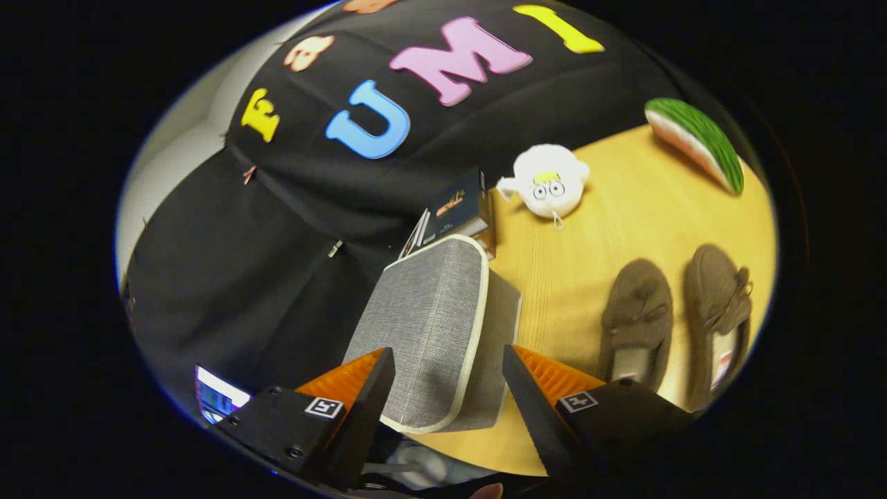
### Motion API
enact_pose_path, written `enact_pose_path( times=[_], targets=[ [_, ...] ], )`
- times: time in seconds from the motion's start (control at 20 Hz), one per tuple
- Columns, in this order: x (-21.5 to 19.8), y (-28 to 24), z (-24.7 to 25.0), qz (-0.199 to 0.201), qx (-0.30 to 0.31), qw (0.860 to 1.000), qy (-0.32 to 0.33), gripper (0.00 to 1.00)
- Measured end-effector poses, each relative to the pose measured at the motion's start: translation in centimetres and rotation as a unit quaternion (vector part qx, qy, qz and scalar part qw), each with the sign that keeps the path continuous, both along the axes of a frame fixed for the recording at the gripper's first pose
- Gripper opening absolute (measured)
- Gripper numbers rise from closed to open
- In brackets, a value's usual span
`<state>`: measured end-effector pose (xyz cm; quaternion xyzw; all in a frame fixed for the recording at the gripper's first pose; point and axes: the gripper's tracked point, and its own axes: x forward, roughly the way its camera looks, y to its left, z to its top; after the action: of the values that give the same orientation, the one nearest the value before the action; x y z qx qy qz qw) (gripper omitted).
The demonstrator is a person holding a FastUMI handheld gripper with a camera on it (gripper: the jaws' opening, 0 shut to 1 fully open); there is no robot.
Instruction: Open the storage box then place both shoes into the box .Put the left shoe in first, then the right shoe, with the right side of both shoes facing outward in a uniform manner.
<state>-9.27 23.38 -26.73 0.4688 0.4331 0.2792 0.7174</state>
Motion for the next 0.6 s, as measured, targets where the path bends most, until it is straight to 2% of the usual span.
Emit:
enact_pose_path(
  times=[0.15,0.3,0.55,0.6],
  targets=[
    [-0.2,1.8,-2.9,0.034,0.055,0.996,0.063,0.96],
    [0.3,3.2,-2.3,0.048,0.124,0.985,0.11,0.96],
    [0.3,5.4,-1.8,0.074,0.193,0.966,0.154,0.96],
    [0.4,5.8,-1.9,0.075,0.199,0.963,0.163,0.84]
  ],
)
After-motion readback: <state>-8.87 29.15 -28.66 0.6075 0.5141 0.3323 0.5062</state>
